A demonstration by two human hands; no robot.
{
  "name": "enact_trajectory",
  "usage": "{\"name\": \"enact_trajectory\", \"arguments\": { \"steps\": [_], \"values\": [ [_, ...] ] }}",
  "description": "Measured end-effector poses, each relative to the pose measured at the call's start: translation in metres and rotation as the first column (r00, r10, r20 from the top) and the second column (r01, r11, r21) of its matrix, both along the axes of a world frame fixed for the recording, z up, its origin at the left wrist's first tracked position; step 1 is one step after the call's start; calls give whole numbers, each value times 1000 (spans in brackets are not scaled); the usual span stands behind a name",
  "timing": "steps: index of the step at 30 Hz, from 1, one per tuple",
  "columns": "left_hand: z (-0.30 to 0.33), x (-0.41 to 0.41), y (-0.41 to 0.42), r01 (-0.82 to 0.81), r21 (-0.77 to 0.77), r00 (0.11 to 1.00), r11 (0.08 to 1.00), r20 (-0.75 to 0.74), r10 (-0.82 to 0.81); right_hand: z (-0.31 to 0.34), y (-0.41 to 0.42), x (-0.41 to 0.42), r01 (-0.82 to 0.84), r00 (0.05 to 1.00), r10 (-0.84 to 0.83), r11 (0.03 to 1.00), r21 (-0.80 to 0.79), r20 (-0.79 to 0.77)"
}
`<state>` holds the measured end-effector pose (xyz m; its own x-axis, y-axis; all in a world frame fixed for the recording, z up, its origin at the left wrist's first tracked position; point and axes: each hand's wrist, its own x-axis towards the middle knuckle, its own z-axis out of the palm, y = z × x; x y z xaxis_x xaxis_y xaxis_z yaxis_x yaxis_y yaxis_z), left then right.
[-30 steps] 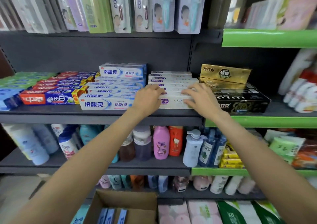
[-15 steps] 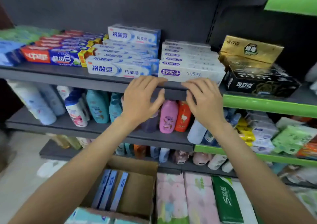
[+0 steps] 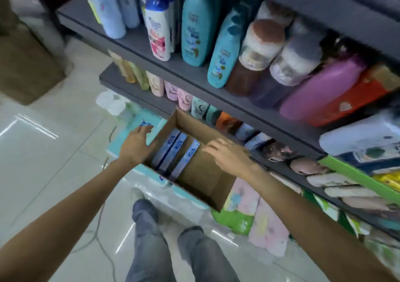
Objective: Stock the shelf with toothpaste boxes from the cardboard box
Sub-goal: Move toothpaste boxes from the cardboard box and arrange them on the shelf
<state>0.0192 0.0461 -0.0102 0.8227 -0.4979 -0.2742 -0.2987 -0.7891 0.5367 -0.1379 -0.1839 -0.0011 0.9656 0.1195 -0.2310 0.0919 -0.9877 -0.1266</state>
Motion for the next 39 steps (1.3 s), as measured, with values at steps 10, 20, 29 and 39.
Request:
{"name": "enact_trajectory", "arguments": {
  "steps": [10, 20, 29, 39],
  "values": [
    [-104, 14, 29, -70, -123, 996, 990, -66, 62, -196, 57, 91, -323, 943, 266, 875, -361, -200],
    [-120, 15, 34, -67, -288, 998, 955, -38, 58, -240, 63, 127, -529, 844, 432, 768, -362, -318],
    [-116, 13, 33, -98, -258, 995, 961, -39, 90, -237, 68, 131, -563, 821, 437, 723, -399, -366],
    [-115, 13, 30, -86, -193, 996, 977, -12, 86, -237, 28, 94, -548, 832, 434, 740, -391, -345]
  ]
}}
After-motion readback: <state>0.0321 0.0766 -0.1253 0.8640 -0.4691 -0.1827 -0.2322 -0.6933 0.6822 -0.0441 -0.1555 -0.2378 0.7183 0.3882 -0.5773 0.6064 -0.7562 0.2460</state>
